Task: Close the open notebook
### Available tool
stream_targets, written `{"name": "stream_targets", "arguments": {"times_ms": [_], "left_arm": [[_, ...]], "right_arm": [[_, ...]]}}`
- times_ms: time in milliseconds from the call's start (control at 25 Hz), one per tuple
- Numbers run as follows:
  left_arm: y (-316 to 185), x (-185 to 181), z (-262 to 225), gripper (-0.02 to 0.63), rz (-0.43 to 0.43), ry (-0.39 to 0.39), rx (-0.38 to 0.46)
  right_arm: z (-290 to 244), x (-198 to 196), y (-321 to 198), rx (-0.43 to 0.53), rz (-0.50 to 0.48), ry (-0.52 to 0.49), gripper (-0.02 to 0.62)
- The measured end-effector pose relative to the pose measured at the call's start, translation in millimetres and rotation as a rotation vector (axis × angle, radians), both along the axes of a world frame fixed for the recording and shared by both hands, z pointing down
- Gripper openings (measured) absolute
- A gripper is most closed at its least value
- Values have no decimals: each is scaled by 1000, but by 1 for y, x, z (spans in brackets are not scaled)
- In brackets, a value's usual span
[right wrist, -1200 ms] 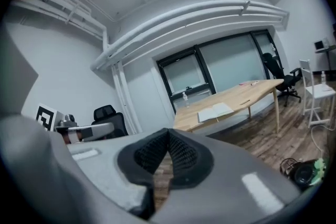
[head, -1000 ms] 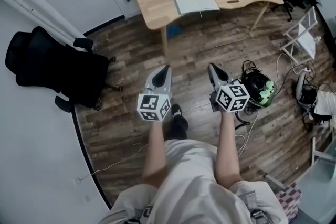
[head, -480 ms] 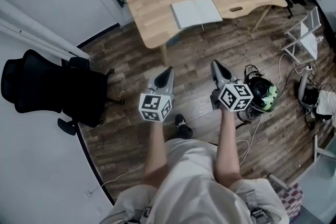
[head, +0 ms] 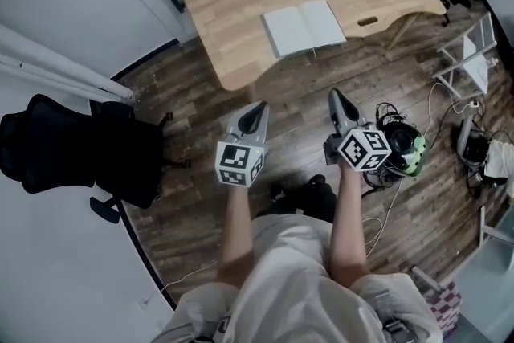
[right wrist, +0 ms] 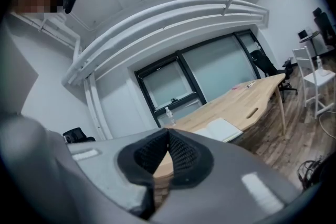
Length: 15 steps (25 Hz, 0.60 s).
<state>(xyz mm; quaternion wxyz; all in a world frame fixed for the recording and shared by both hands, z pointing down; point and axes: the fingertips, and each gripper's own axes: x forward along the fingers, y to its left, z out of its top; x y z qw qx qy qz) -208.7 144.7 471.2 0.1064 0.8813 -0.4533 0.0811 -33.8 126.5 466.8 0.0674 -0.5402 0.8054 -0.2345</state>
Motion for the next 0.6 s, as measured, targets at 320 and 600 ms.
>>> {"name": "stream_targets", "arguments": {"times_ms": [320, 600], "left_arm": [[-49, -18, 8, 8, -89, -31, -43], [-116, -3, -6, 8, -169, 9, -33]], "right_arm": [[0, -1, -67, 4, -30, 92, 1], [-40, -12, -152, 88, -175, 144, 0]]}}
